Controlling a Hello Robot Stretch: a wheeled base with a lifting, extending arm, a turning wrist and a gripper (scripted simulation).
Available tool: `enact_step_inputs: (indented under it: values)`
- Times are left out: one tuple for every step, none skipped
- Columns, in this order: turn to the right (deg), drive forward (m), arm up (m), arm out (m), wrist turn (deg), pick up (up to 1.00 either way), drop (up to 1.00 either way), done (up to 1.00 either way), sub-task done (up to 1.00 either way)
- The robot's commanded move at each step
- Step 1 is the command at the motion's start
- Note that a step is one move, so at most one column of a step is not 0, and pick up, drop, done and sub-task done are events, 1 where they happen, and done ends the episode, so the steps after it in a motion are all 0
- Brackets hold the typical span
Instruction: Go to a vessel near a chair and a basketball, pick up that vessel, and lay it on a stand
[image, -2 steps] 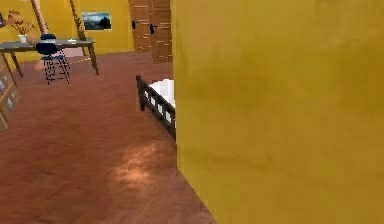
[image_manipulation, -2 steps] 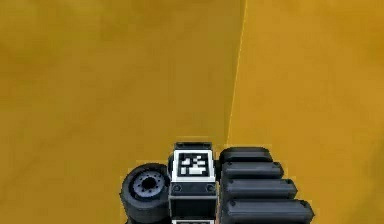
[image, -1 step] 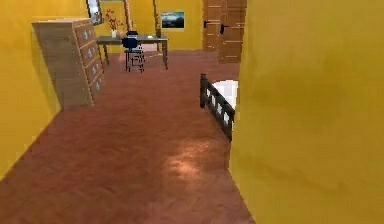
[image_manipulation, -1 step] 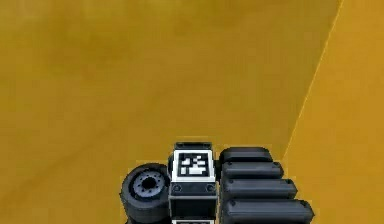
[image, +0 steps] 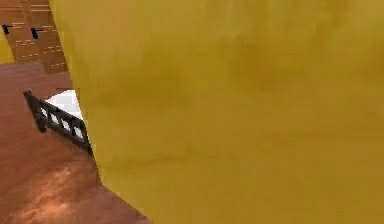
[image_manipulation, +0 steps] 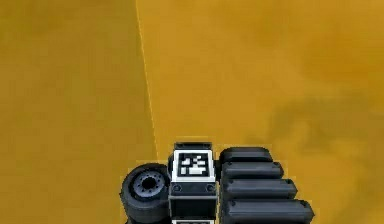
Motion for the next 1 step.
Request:
enact_step_inputs:
  values:
    - [45.0,0.0,0.0,0.0,0.0,0.0,0.0,0.0,0.0]
